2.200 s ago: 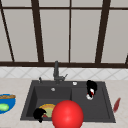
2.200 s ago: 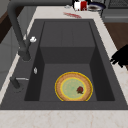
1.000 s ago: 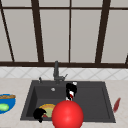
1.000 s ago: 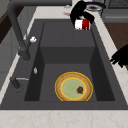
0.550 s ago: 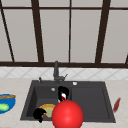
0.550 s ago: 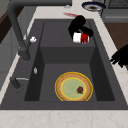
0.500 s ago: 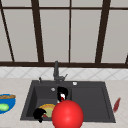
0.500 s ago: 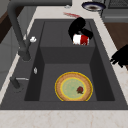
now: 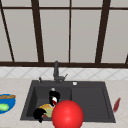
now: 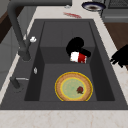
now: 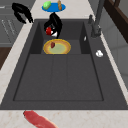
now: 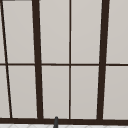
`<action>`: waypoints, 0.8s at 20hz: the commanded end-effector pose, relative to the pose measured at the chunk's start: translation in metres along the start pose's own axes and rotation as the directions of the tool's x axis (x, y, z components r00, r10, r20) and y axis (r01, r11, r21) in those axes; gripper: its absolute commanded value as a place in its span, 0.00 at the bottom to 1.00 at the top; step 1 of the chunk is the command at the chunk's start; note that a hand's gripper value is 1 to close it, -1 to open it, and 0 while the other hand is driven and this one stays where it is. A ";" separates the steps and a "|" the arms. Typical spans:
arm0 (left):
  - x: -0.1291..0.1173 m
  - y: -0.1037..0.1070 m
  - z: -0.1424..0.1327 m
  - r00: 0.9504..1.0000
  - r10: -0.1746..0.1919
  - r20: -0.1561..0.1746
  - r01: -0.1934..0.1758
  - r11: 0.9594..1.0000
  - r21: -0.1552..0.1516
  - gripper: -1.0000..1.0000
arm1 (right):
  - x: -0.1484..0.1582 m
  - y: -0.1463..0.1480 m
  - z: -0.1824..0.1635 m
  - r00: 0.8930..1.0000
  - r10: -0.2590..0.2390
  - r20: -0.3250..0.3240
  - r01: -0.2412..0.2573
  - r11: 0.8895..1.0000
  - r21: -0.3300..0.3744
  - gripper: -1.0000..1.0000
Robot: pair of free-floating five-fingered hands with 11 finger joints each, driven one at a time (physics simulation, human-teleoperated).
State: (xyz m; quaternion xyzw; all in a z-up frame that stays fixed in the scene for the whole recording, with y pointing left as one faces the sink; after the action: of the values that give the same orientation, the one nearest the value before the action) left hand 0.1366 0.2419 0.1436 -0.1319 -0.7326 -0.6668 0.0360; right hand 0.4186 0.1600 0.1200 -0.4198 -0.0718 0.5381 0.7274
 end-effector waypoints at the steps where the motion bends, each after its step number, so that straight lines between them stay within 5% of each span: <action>1: 0.000 0.000 0.000 1.000 0.000 0.000 0.000 1.000 0.000 0.50 | 0.017 0.000 -0.014 1.000 -0.008 -0.023 0.005 0.993 -0.117 1.00; 5: 0.000 0.000 0.000 1.000 0.000 0.000 0.000 1.000 0.000 0.50 | 0.042 0.008 -0.027 1.000 -0.013 0.017 0.016 0.989 -0.145 1.00; 11: 0.000 0.000 0.000 1.000 0.000 0.000 0.000 1.000 0.000 0.50 | 0.070 0.032 -0.033 0.997 -0.052 0.058 0.065 0.963 -0.260 1.00; 16: 0.000 0.000 0.000 1.000 0.000 0.000 0.000 1.000 0.000 0.50 | 0.081 0.064 -0.050 0.997 -0.081 -0.004 0.078 0.964 -0.252 1.00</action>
State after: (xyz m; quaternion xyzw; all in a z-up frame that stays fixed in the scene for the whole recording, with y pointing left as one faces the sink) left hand 0.1366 0.2419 0.1436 -0.1319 -0.7326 -0.6668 0.0360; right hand 0.4390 0.2077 0.0361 -0.5031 -0.1681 0.4748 0.7023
